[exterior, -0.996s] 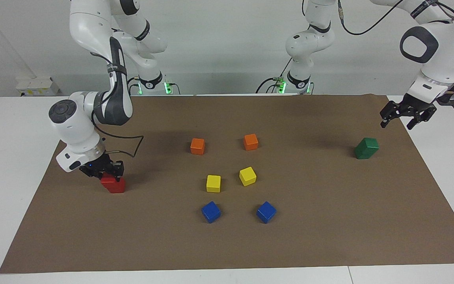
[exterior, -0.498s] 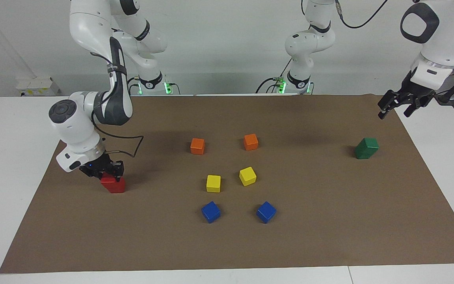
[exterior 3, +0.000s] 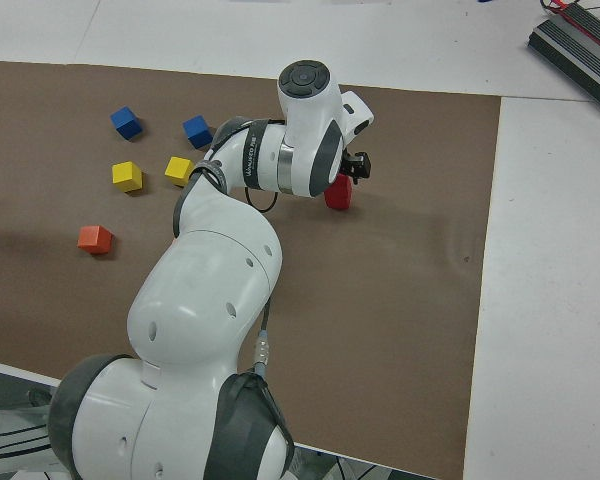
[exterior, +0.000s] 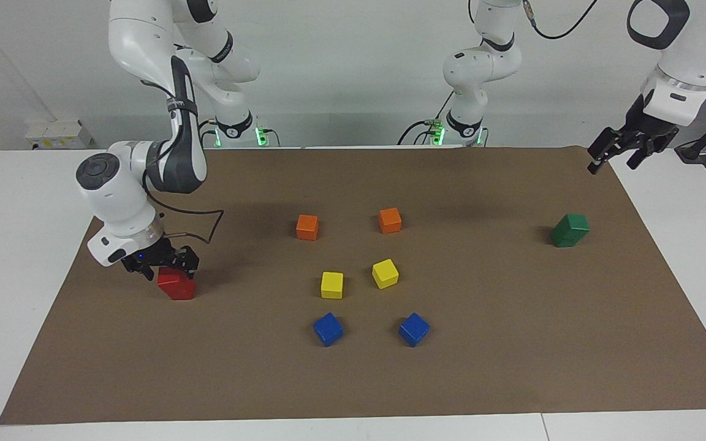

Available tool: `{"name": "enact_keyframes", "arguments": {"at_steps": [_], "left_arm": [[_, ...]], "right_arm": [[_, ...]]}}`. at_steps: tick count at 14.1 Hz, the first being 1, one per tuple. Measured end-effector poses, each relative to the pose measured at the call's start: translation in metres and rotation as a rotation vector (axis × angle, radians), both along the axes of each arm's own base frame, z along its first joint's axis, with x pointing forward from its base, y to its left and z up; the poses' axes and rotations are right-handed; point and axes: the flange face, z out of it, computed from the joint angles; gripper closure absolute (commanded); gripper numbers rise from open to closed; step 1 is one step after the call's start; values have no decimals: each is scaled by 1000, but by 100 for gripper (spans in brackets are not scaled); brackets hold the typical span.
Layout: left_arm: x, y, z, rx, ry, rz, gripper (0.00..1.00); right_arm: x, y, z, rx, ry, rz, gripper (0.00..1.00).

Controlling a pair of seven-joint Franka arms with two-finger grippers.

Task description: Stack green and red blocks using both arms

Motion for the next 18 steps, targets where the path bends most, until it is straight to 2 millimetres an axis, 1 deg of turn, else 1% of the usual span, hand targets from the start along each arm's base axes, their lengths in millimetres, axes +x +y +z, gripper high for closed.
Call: {"name": "enact_keyframes", "arguments": {"at_steps": [1, 3, 5, 7, 8, 10, 11, 12, 14, 15, 17, 18], "left_arm": [[1, -8, 0, -1, 1, -5, 0], [1, -23, -1, -5, 8, -22, 0], [1, -23, -1, -12, 11, -21, 0], [1, -17, 1, -14, 8, -11, 0], [0, -17, 5, -14, 8, -11, 0], [-4, -20, 20, -15, 27, -17, 0], [-6, -20, 27, -15, 42, -19, 0], [-6, -20, 31, -15, 50, -20, 0], [-3, -20, 29, -14, 57, -20, 0], [0, -21, 27, -14, 61, -20, 0], [5, -23, 23, 0, 62, -26, 0], [6, -28, 24, 6, 52, -36, 0]], "right_arm": [[-1, 3, 12, 1, 10, 5, 0], [-4, 8, 50, 2, 22, 17, 0], [-14, 12, 94, 2, 17, 45, 0], [-35, 22, 136, 6, 56, 77, 0], [-46, 28, 156, 8, 86, 88, 0], [-65, 38, 194, 9, 129, 106, 0], [-70, 40, 211, 10, 140, 110, 0], [-72, 40, 223, 10, 145, 110, 0], [-72, 40, 236, 10, 145, 110, 0], [-71, 40, 237, 10, 146, 110, 0], [-67, 40, 232, 12, 155, 110, 0], [-65, 40, 229, 12, 161, 110, 0]]}}
